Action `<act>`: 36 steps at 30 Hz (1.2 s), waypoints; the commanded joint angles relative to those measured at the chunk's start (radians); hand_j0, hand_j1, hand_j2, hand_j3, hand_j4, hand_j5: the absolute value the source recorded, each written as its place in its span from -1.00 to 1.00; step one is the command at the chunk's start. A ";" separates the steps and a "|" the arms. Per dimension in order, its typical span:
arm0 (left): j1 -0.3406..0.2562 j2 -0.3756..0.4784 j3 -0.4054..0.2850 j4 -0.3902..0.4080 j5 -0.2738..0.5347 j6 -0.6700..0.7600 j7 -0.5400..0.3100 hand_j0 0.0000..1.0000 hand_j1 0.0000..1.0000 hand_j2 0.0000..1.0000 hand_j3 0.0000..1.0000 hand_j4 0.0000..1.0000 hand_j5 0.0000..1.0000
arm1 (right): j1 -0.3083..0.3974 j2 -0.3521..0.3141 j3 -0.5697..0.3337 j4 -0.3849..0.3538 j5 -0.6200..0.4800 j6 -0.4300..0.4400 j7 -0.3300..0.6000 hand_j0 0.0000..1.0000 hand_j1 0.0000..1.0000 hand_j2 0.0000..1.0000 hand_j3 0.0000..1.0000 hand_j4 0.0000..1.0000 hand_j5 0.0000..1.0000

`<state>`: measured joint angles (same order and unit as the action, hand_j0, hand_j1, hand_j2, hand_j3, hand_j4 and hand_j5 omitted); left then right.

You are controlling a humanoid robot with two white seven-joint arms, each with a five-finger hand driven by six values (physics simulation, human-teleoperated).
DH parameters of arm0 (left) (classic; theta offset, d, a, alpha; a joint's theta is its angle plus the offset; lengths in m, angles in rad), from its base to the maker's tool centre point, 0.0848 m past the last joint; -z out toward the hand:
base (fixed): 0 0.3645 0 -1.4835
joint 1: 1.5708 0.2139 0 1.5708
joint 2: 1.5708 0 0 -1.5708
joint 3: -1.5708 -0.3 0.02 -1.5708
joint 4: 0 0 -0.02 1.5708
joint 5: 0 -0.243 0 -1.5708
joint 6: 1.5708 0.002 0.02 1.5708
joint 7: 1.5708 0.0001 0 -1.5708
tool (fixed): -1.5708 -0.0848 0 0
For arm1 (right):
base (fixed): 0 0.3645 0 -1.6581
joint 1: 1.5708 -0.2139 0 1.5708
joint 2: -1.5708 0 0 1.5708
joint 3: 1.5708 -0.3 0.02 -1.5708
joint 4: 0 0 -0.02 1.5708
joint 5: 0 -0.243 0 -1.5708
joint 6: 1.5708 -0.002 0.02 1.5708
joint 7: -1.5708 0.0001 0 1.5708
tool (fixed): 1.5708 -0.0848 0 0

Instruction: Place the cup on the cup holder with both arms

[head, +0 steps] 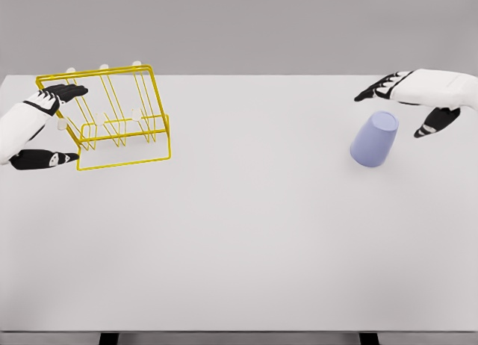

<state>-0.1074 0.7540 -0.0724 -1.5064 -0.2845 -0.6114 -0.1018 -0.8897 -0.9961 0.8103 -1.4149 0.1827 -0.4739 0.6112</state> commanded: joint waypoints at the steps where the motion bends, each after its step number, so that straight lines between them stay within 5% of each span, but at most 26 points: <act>1: 0.002 -0.001 0.003 -0.001 0.008 0.001 0.001 1.00 1.00 1.00 1.00 1.00 1.00 | -0.001 0.013 0.030 0.037 -0.003 0.000 0.000 0.99 0.99 0.99 0.99 0.99 0.99; 14: 0.005 -0.001 0.020 -0.003 0.008 0.001 -0.001 1.00 1.00 1.00 1.00 1.00 1.00 | -0.063 0.106 0.127 0.214 0.040 -0.042 0.000 0.99 0.99 0.99 0.99 0.99 0.99; 33: 0.005 -0.001 0.022 -0.001 0.002 0.001 0.001 1.00 1.00 1.00 1.00 1.00 1.00 | -0.084 0.129 0.158 0.238 0.063 -0.077 0.000 0.96 0.96 0.96 0.96 0.96 0.96; 35: 0.005 -0.001 0.022 -0.001 0.002 0.001 0.001 1.00 1.00 1.00 1.00 1.00 1.00 | -0.084 0.129 0.164 0.237 0.063 -0.077 0.000 0.87 0.87 0.87 0.87 0.87 0.87; 36: 0.005 -0.001 0.022 -0.003 0.002 0.001 0.001 1.00 1.00 1.00 1.00 1.00 1.00 | -0.086 0.129 0.164 0.237 0.061 -0.077 0.000 0.64 0.64 0.64 0.64 0.64 0.64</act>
<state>-0.1028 0.7521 -0.0508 -1.5081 -0.2890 -0.6114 -0.1018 -0.9771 -0.8661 0.9716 -1.1766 0.2488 -0.5521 0.6112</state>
